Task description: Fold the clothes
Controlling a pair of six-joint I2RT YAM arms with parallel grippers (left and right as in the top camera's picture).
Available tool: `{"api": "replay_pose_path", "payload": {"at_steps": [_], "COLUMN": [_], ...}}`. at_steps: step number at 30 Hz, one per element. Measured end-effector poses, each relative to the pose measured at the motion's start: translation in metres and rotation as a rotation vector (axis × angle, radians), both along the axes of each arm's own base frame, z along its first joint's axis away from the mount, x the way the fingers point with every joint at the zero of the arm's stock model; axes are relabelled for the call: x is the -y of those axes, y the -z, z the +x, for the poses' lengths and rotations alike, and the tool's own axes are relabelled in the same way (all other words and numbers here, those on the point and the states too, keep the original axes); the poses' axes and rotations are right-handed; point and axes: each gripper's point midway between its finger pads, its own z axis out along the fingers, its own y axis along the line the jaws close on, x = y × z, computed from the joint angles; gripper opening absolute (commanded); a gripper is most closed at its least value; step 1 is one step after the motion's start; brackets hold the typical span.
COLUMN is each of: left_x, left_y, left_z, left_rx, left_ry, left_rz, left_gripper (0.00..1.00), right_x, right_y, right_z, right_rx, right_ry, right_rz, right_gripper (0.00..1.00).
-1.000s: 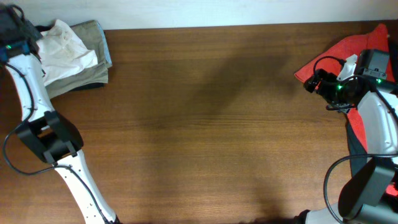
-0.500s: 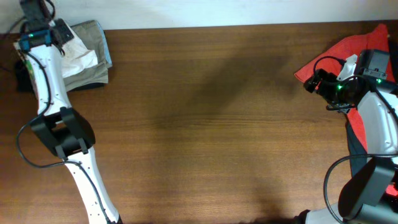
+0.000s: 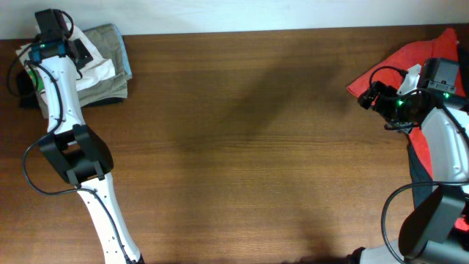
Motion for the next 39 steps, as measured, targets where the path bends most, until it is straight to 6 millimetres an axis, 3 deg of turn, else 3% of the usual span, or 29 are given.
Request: {"api": "replay_pose_path", "payload": {"at_steps": [3, 8, 17, 23, 28, 36, 39], "left_x": [0.0, -0.008, -0.03, -0.061, -0.075, -0.075, -0.077], "left_y": [0.001, -0.011, 0.024, -0.017, -0.029, -0.015, -0.019], "left_z": [-0.001, 0.024, 0.058, 0.081, 0.082, 0.075, 0.073], "left_rx": [-0.007, 0.112, 0.234, 0.442, 0.481, 0.409, 0.406], "left_ry": [-0.002, -0.005, -0.008, -0.032, -0.039, -0.043, -0.054], "left_rz": [0.0, 0.039, 0.089, 0.203, 0.248, 0.255, 0.264], "left_gripper": [0.01, 0.01, 0.01, 0.01, 0.01, 0.01, 0.01], "right_x": [0.0, 0.0, 0.0, 0.0, 0.0, 0.0, 0.0], "right_y": [0.0, 0.0, 0.0, 0.0, 0.0, 0.0, 0.0], "right_z": [0.0, 0.0, 0.0, 0.0, 0.0, 0.0, 0.0], "right_rx": [0.0, 0.0, 0.0, 0.0, 0.0, 0.0, 0.0], "right_ry": [0.0, 0.0, 0.0, 0.0, 0.0, 0.0, 0.0], "right_rz": [0.0, 0.0, 0.0, 0.0, 0.0, 0.0, 0.0], "right_gripper": [0.99, 0.99, 0.99, 0.99, 0.99, 0.99, 0.99]}}
